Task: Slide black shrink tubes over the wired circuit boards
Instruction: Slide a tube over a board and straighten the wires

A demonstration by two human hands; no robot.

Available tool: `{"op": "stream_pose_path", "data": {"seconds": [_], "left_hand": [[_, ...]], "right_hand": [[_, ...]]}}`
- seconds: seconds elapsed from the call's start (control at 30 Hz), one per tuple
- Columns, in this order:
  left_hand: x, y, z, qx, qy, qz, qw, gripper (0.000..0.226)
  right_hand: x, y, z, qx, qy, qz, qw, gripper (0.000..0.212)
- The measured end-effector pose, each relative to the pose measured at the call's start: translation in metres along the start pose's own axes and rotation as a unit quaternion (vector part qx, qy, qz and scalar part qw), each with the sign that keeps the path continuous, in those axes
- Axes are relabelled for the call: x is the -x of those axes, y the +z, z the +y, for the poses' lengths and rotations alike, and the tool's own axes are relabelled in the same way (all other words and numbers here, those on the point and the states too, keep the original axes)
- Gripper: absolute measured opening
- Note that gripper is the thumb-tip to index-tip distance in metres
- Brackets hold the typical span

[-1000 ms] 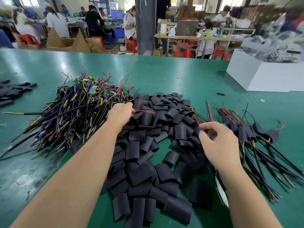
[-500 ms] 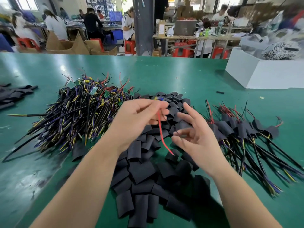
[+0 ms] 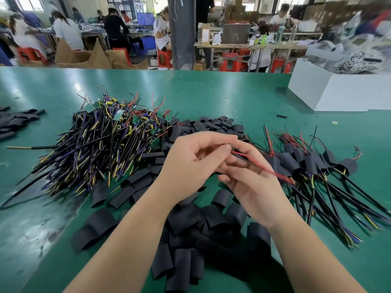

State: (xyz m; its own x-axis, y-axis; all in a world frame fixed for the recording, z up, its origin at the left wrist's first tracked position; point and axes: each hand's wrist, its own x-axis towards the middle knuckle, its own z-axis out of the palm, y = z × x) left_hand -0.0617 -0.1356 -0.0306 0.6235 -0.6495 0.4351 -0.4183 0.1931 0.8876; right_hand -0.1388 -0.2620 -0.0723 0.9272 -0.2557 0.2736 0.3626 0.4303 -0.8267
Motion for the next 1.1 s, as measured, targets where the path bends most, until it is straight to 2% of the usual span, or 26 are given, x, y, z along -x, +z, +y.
{"op": "stream_pose_path", "data": {"seconds": [0.07,0.13,0.2,0.27,0.33,0.4,0.47,0.6,0.7,0.8,0.93,1.0,1.1], "left_hand": [[0.001,0.002,-0.009,-0.023,0.031,0.029,0.999,0.022],[0.002,0.005,-0.018,-0.052,0.05,0.092,0.993,0.02],[0.004,0.005,-0.029,-0.101,0.057,0.157,0.981,0.024],[0.006,0.0,-0.04,-0.148,0.045,0.18,0.972,0.032],[0.008,-0.005,-0.048,-0.177,0.015,0.155,0.972,0.043],[0.008,-0.007,-0.051,-0.199,-0.027,0.092,0.975,0.059],[0.007,-0.004,-0.05,-0.208,-0.049,0.048,0.976,0.064],[0.009,-0.002,-0.045,-0.163,-0.035,0.04,0.985,0.045],[0.01,-0.004,-0.04,-0.17,0.01,0.062,0.983,0.027],[0.009,-0.009,-0.035,-0.203,0.061,0.074,0.974,0.021],[0.01,-0.015,-0.03,-0.159,0.036,0.028,0.986,0.023],[0.011,-0.015,-0.031,-0.151,0.026,0.003,0.988,0.012],[0.011,-0.018,-0.033,-0.148,-0.004,-0.023,0.989,0.02]], "right_hand": [[0.0,0.001,0.0,0.009,-0.002,0.008,1.0,0.04],[-0.001,0.002,0.002,0.032,-0.011,0.035,0.999,0.041],[-0.001,0.001,0.001,0.034,-0.014,0.049,0.998,0.042],[-0.002,-0.001,0.0,0.04,-0.025,0.046,0.998,0.05],[-0.004,-0.003,-0.001,0.065,-0.035,0.043,0.996,0.057],[-0.004,-0.003,0.0,0.091,-0.042,0.04,0.994,0.045],[-0.004,-0.003,0.001,0.1,-0.037,0.049,0.993,0.033],[-0.005,-0.006,-0.003,0.027,-0.038,0.092,0.995,0.008],[-0.005,-0.009,-0.005,-0.042,-0.02,0.101,0.994,0.011],[-0.005,-0.009,-0.004,-0.086,0.006,0.084,0.993,0.016],[-0.005,-0.007,-0.002,-0.054,0.008,0.053,0.997,0.022],[-0.005,-0.005,-0.001,-0.009,0.005,0.061,0.998,0.022],[-0.004,-0.003,0.002,0.056,0.003,0.09,0.994,0.023]]}}
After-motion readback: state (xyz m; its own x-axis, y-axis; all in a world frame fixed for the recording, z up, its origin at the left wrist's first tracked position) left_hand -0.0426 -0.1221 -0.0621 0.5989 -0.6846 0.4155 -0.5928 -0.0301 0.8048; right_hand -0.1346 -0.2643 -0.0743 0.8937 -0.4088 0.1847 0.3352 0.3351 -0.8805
